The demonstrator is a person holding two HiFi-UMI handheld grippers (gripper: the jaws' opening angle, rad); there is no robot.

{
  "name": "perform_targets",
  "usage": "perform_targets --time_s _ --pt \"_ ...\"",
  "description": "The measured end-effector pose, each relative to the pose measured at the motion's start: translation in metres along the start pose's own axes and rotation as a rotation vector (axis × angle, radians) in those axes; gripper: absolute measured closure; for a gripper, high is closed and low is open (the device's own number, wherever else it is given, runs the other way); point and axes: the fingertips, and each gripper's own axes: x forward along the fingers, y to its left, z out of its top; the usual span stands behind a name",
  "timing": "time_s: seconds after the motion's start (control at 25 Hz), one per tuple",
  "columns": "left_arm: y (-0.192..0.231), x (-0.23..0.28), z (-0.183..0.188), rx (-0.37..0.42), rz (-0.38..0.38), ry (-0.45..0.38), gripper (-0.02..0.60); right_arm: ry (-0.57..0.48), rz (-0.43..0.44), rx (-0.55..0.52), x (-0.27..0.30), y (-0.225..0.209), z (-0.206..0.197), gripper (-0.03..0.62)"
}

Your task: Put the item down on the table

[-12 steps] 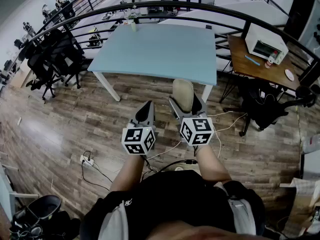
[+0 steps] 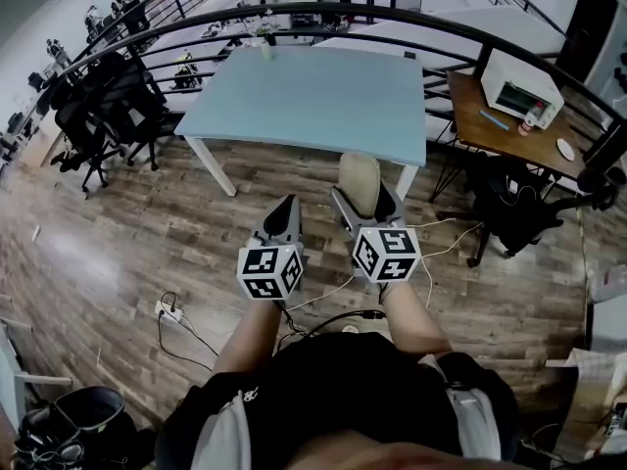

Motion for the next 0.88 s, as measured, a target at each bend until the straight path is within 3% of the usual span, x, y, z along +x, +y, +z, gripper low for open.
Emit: perform_targets --time_s 0.88 --pt "0.044 -0.04 -0.006 -0.012 -0.045 0.005 0.568 -0.02 -0.079 -0.034 -0.004 0.045 -0.006 0.197"
